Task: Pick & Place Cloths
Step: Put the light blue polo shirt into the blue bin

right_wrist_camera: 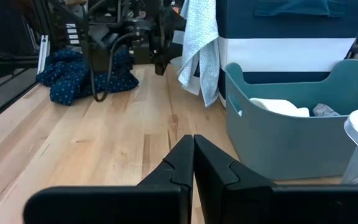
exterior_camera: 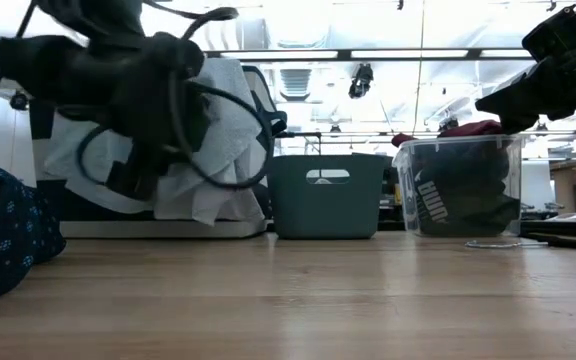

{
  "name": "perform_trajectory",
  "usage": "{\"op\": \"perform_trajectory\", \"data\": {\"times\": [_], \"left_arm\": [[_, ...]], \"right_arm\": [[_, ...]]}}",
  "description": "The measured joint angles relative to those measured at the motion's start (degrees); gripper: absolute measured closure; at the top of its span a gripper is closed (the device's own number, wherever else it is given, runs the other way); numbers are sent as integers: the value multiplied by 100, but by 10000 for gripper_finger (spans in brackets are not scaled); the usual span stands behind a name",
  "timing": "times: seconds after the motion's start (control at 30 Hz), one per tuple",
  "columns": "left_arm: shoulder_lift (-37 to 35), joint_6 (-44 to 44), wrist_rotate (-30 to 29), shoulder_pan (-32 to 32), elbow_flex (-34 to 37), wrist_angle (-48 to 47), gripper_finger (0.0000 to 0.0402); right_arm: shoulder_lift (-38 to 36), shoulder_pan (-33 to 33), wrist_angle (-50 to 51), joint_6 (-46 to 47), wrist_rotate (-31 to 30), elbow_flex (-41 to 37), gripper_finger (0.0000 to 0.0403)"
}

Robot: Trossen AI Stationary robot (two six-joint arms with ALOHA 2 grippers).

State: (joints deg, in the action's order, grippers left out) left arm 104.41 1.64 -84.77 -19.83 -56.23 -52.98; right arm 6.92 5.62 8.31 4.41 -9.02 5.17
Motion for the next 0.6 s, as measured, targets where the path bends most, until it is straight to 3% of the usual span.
{"op": "perform_trajectory", "data": {"times": [0.23,0.27,0.6], "left_arm": [[-181,447,627,92,-288,-10,372],[-216,476,667,94,-327,-11,385],[-718,393,711,-106,-1163,-662,398]], "right_arm": [[2,-2,0,-4,0,0,394],[2,-2,0,0,0,0,394],[0,-1,1,0,0,0,394]]}}
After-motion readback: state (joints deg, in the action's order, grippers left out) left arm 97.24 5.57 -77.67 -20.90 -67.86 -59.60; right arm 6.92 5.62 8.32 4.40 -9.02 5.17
